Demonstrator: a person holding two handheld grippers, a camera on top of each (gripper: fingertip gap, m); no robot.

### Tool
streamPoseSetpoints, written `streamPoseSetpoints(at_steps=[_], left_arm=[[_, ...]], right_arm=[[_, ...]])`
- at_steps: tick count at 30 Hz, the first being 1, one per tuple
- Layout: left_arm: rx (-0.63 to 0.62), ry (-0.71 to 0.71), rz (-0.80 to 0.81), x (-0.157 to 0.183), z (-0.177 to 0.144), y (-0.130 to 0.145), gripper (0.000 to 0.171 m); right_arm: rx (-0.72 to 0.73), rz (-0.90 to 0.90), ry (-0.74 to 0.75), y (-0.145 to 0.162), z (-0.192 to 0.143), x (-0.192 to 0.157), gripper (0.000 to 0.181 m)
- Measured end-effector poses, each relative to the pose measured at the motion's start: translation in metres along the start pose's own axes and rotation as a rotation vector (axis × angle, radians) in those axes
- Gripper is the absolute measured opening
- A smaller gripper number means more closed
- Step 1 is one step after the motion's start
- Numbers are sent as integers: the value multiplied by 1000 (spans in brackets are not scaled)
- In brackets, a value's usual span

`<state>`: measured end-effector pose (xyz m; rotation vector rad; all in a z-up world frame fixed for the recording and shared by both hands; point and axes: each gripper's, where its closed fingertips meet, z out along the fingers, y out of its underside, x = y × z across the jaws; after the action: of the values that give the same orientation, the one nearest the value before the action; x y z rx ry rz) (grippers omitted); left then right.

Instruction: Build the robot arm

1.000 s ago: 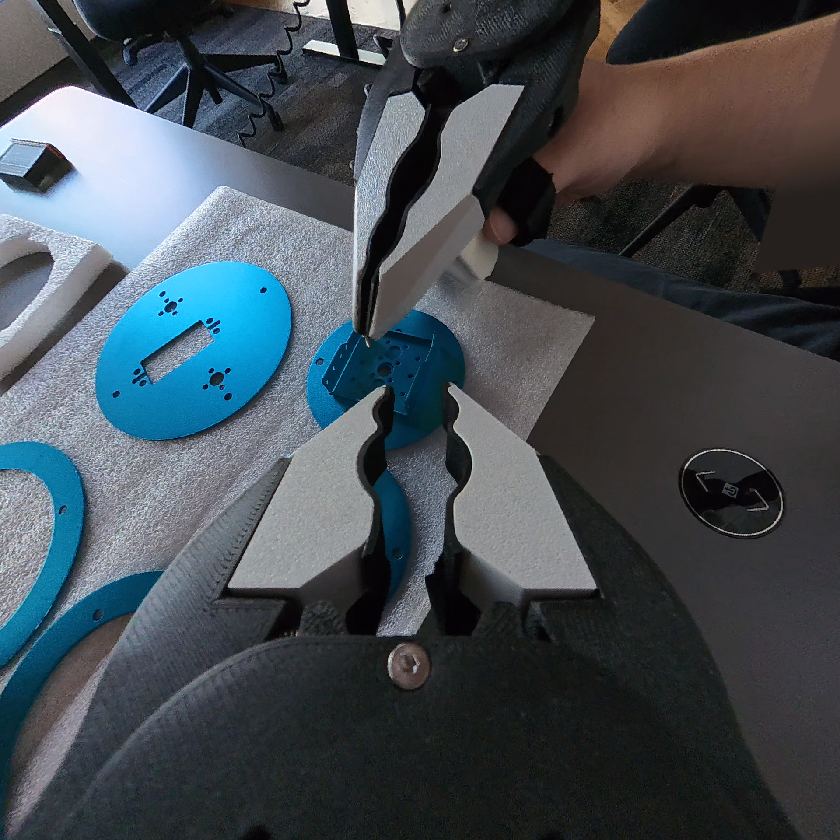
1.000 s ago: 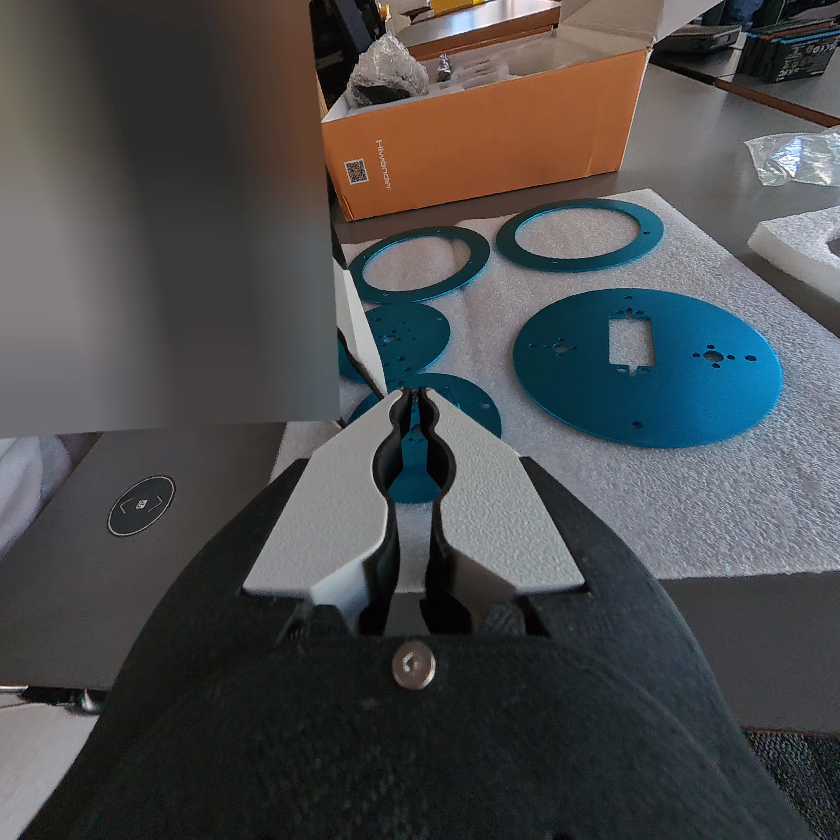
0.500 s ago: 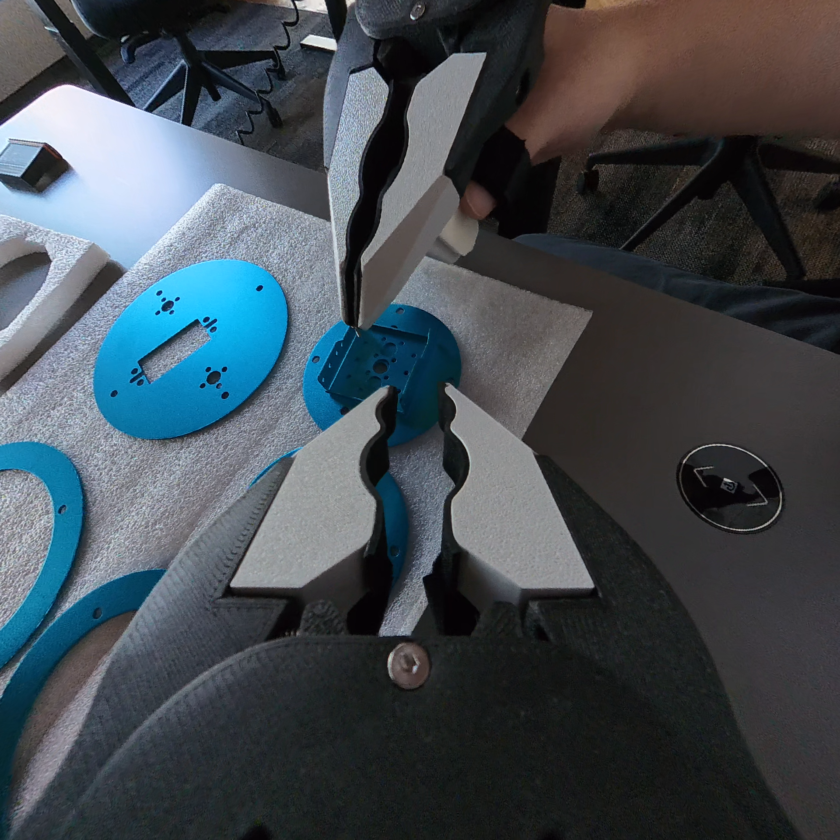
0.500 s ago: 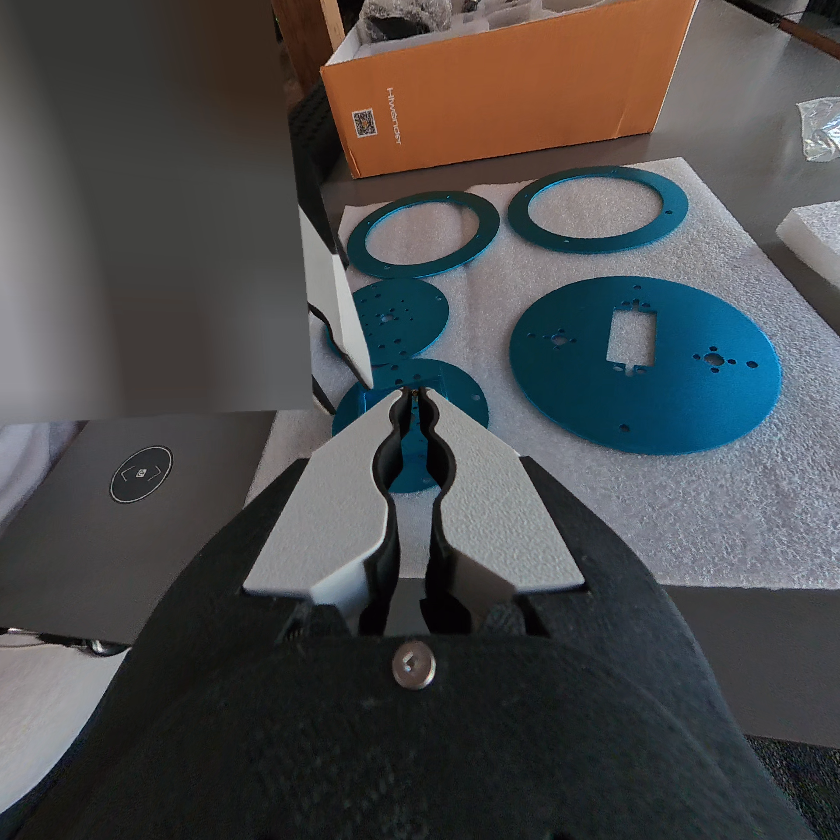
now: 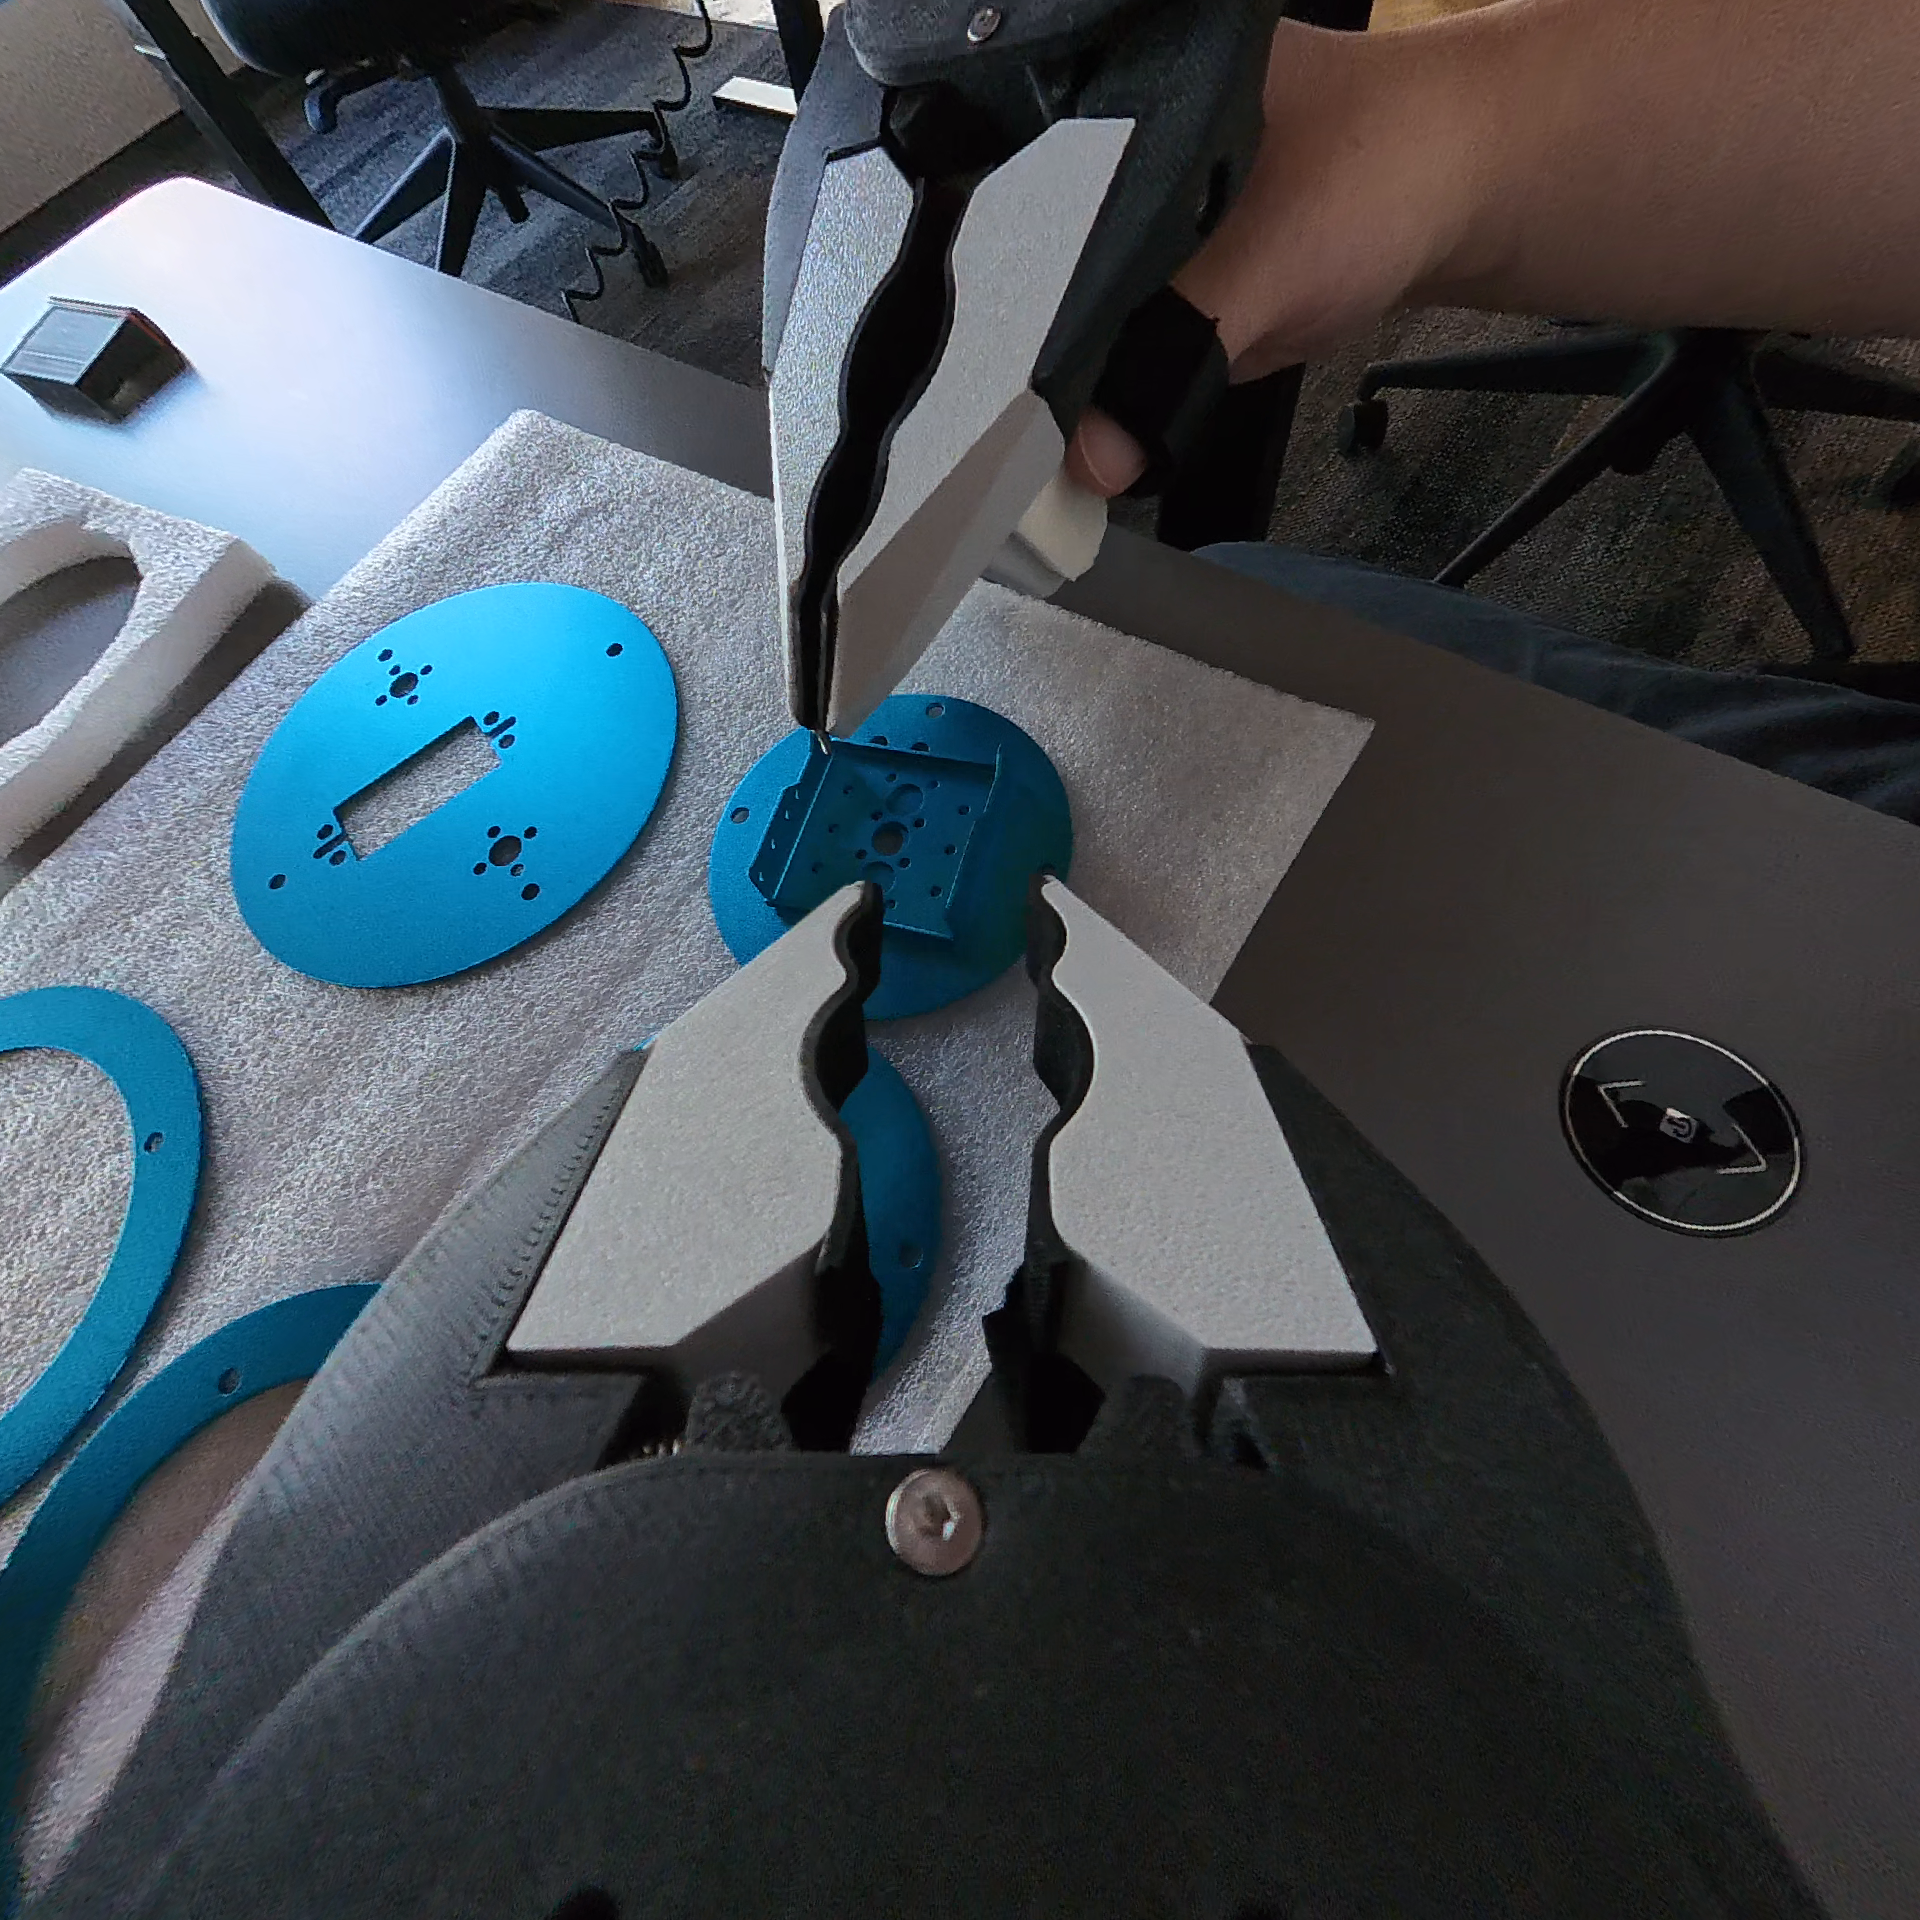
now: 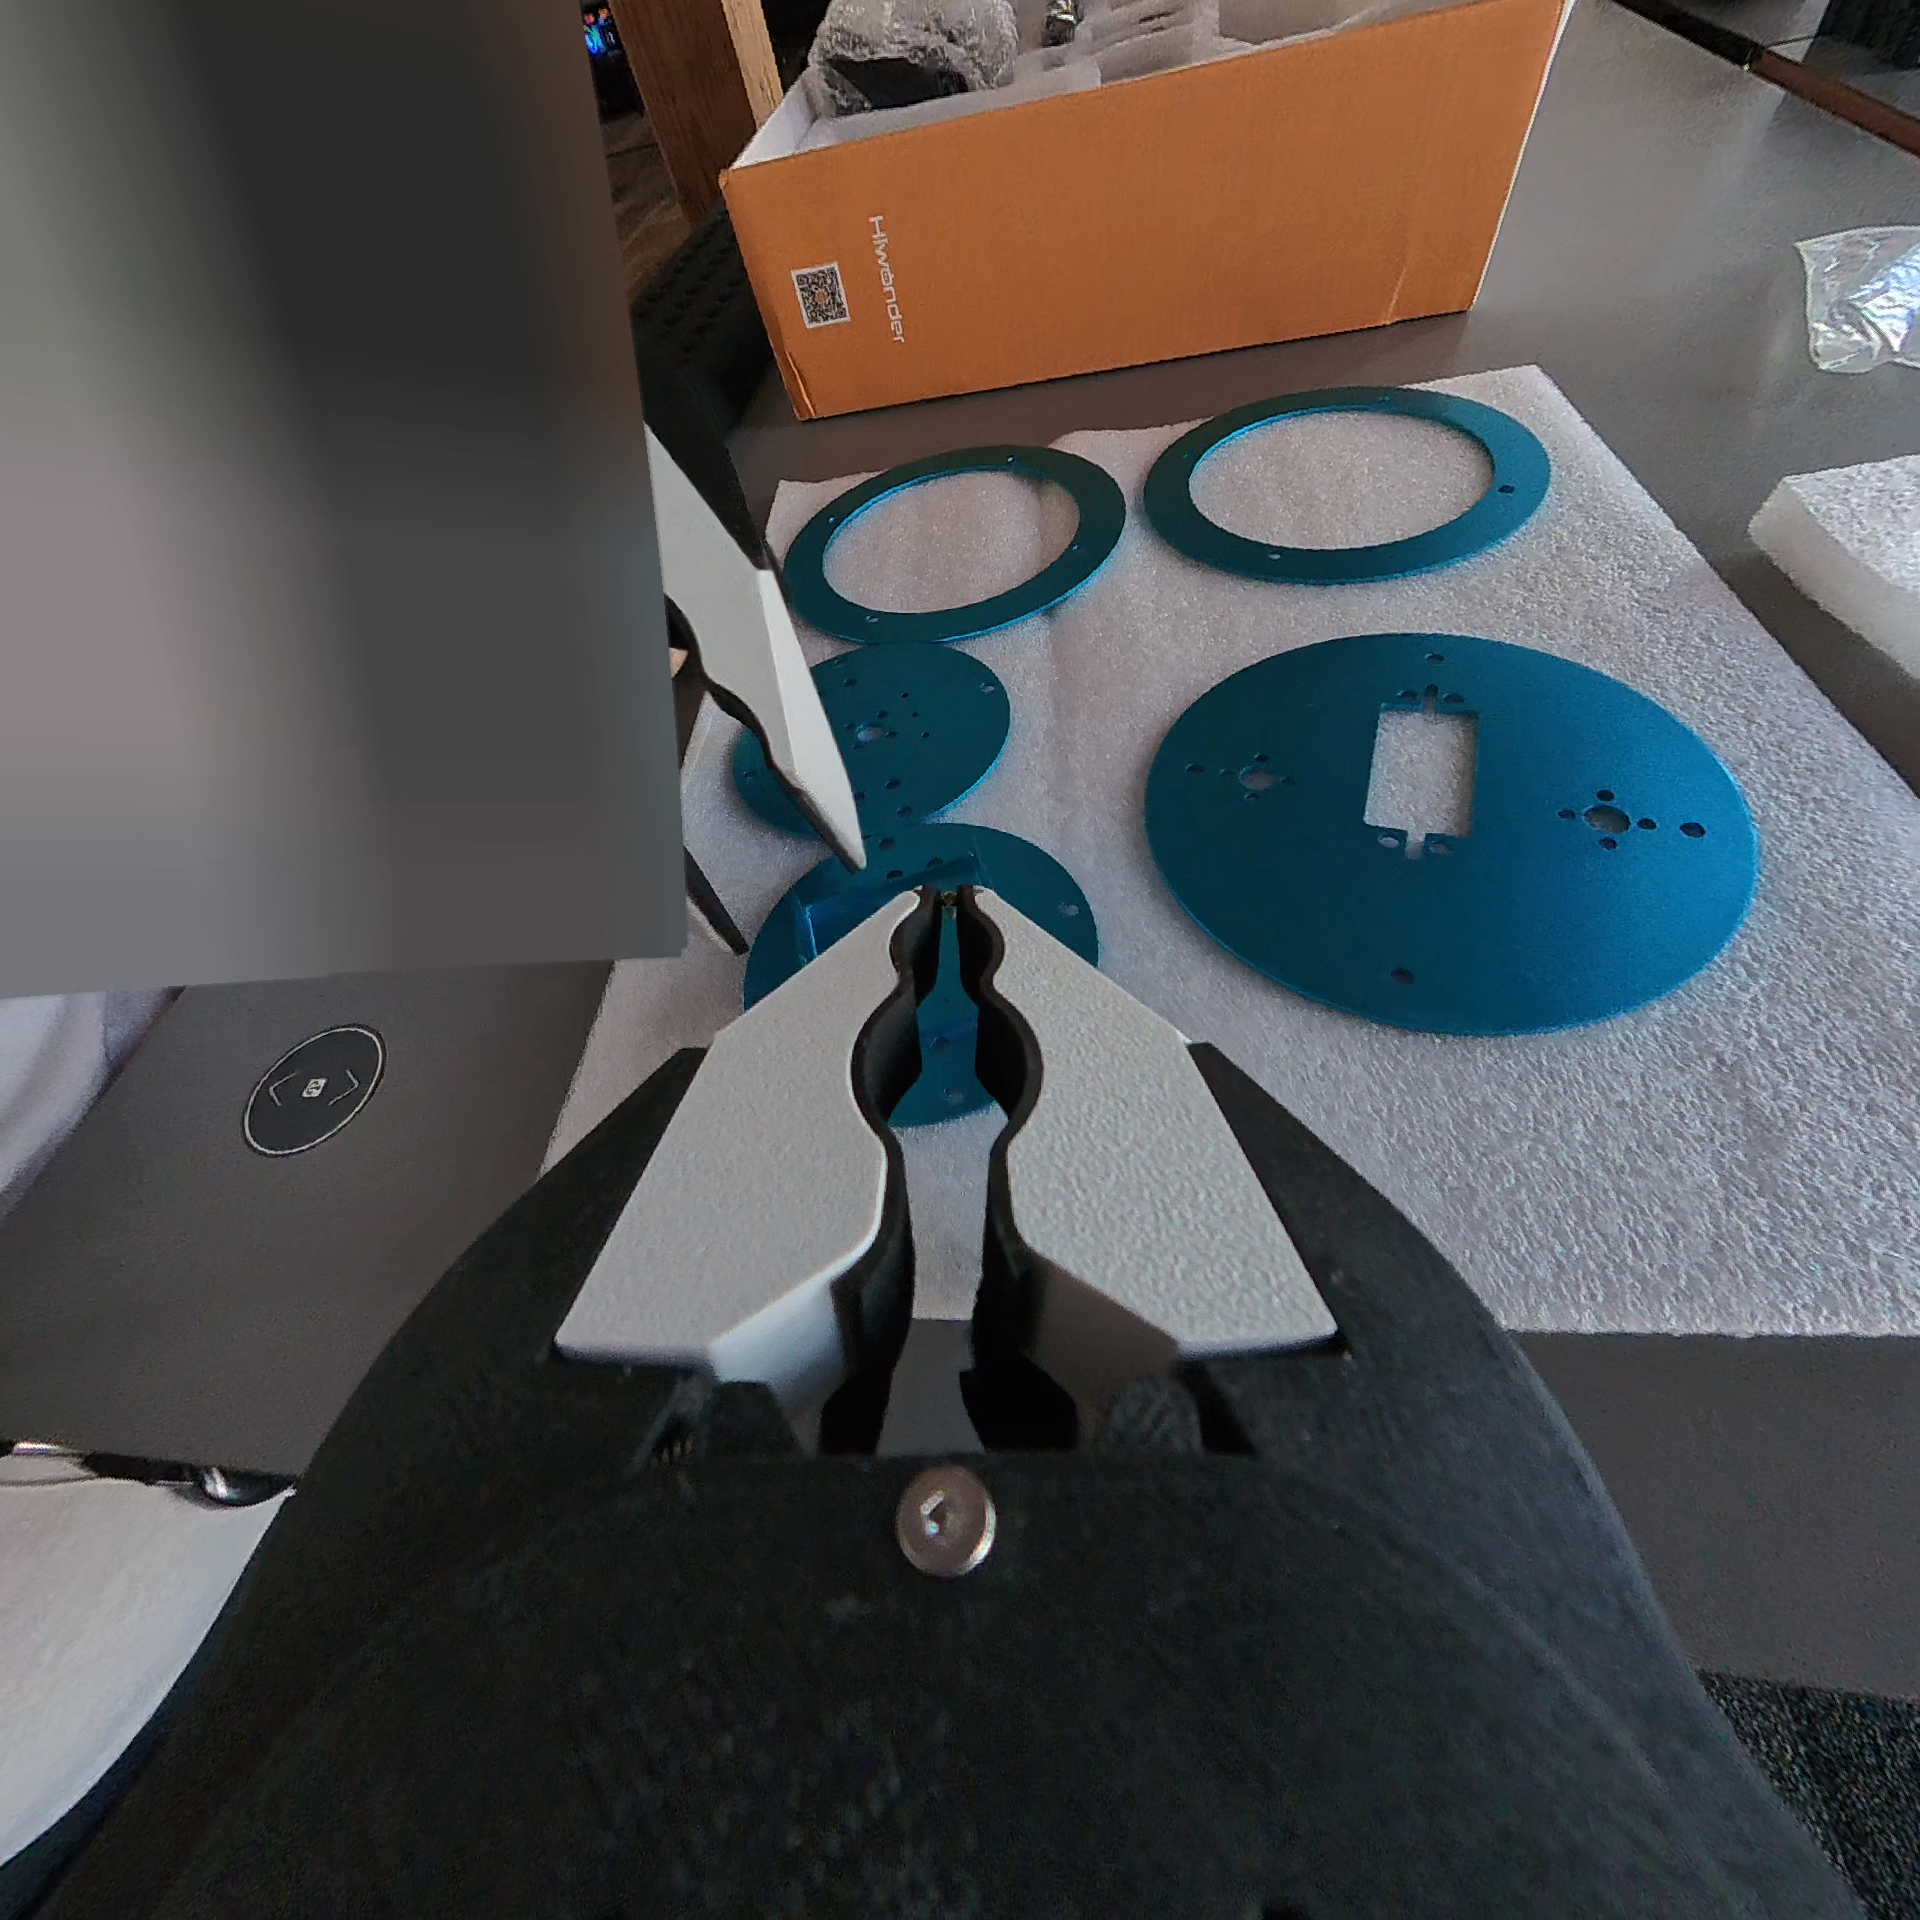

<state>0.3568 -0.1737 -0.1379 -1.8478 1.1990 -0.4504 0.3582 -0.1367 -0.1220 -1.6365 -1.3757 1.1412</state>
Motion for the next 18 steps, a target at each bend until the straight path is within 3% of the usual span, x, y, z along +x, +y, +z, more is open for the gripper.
streamPoseSetpoints(at_steps=[18], left_arm=[[-11,-16,-43,-6,1,2,18]], right_arm=[[18,1,-14,2,-1,-5,1]])
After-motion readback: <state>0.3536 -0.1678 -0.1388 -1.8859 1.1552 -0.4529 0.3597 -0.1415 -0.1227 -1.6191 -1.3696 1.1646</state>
